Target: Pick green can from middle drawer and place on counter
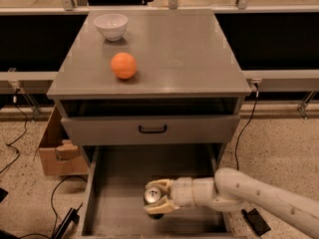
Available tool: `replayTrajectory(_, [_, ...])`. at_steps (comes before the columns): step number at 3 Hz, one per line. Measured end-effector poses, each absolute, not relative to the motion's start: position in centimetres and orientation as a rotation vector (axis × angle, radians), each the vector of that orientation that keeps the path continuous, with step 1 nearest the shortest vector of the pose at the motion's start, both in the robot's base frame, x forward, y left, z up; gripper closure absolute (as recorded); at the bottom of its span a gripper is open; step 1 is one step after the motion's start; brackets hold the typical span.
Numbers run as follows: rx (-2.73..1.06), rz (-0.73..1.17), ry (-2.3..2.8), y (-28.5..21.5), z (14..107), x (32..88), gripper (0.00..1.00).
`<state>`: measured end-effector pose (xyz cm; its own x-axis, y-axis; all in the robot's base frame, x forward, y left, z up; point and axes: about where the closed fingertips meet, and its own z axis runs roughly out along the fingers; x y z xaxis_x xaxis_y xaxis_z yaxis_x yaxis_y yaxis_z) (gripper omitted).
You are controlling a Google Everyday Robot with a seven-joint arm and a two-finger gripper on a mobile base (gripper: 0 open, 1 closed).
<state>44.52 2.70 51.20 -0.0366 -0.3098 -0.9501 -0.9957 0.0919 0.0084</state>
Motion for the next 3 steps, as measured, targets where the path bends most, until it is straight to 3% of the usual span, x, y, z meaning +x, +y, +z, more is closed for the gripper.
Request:
replayTrajectory(1, [-1.316, 0.994, 1.532, -4.7, 63.4, 44.2, 1.0])
replayTrajectory(3, [-1.341, 0.939, 1.57, -11.8, 82.8, 47.6, 1.0])
